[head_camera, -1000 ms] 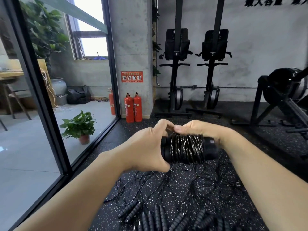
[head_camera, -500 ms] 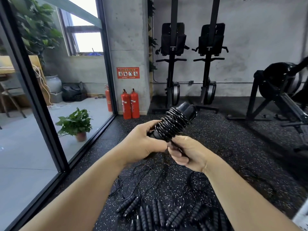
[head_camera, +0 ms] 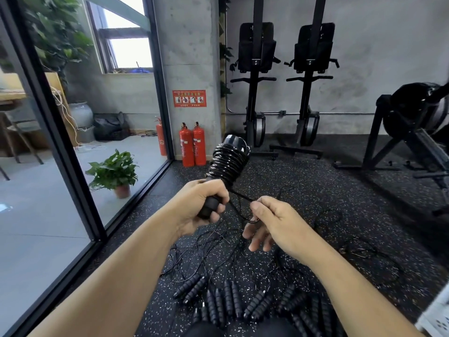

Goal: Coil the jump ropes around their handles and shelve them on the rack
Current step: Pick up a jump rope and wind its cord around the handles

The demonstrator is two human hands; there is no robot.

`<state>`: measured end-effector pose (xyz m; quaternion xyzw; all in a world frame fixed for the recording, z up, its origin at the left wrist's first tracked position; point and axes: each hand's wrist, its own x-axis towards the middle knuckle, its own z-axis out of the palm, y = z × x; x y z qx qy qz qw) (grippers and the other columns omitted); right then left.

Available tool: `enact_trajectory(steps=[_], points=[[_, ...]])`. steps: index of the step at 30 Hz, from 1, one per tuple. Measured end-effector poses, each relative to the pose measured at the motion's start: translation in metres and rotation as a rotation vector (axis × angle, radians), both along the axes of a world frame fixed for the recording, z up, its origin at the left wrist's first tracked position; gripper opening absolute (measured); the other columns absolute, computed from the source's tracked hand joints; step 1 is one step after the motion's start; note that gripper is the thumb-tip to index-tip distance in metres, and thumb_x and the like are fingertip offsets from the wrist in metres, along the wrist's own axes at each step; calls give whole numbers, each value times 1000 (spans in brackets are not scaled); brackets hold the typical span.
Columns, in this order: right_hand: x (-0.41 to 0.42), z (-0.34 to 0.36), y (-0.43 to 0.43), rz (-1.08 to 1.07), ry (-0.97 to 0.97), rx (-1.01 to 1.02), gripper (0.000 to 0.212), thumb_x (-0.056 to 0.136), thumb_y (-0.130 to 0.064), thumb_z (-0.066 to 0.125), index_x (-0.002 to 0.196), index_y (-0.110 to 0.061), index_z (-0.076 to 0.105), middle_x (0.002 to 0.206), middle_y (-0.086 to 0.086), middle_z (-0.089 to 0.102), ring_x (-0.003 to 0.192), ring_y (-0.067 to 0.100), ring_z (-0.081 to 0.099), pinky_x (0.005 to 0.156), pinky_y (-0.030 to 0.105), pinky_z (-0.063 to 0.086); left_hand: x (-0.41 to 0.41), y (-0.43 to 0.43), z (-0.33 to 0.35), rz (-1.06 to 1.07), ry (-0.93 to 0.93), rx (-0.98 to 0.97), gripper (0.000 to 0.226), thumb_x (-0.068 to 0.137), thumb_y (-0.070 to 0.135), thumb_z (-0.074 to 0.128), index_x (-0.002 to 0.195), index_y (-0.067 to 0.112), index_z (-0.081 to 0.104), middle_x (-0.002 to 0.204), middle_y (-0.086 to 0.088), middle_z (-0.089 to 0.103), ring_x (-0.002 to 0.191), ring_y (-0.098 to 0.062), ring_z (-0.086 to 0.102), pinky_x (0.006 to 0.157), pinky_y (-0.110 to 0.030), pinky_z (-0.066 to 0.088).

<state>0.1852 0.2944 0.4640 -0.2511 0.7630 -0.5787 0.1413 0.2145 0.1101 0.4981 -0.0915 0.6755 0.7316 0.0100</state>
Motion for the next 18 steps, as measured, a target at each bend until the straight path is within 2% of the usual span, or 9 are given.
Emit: enact_trajectory(steps=[2,4,7,9,11,13,15,16,18], points=[[2,5,2,20,-62,-39,26,103,-27,42,83,-11,44,73,14,69,54,25,63,43,26,39,2,1,1,-14,-29,138,7,80,9,59,85,8,54,70,-6,58,52,-12,47,39,-17,36],[1,9,5,-25,-89,-47,25,99,-26,51,80,-10,47,67,11,68,52,24,62,42,25,38,4,2,2,-39,-43,178,16,76,9,58,90,8,52,70,-5,59,52,-11,48,39,-16,37],[-2,11,7,-133,50,119,30,91,-31,64,74,-11,50,59,4,64,48,20,60,42,25,39,6,3,2,-47,-47,154,12,76,9,59,87,7,54,70,-6,61,51,-12,50,39,-16,38],[-3,13,8,-187,171,257,35,90,-37,64,73,-9,50,57,3,63,43,16,57,45,28,45,7,5,2,-7,-28,90,3,85,7,59,85,8,56,72,-7,62,51,-12,52,40,-18,39],[-3,16,6,-218,225,324,38,89,-41,63,78,-6,53,58,4,62,40,13,55,55,35,53,6,9,0,54,41,-14,8,84,3,64,84,8,57,73,-8,62,52,-14,54,42,-19,40],[-5,15,3,-218,204,352,40,90,-45,61,97,-6,60,58,4,62,40,14,55,59,38,56,6,14,-1,94,152,-140,12,81,-2,68,85,7,61,72,-9,61,53,-15,57,46,-22,42],[-7,12,0,-200,112,343,48,92,-47,57,123,-10,54,56,3,61,40,14,54,47,27,47,4,18,-3,124,248,-235,15,78,-2,71,88,7,65,70,-10,63,55,-15,60,49,-24,45],[-8,9,-2,-188,56,326,48,93,-47,56,126,-12,51,55,3,60,39,14,52,41,21,41,3,18,-5,142,286,-283,17,76,2,73,89,10,68,68,-12,65,56,-15,61,52,-26,47],[-10,6,-4,-165,-21,286,44,94,-44,55,124,-12,50,57,5,59,37,15,50,36,19,35,2,19,-7,170,328,-418,15,69,13,73,84,15,70,67,-14,66,59,-16,58,57,-30,46]])
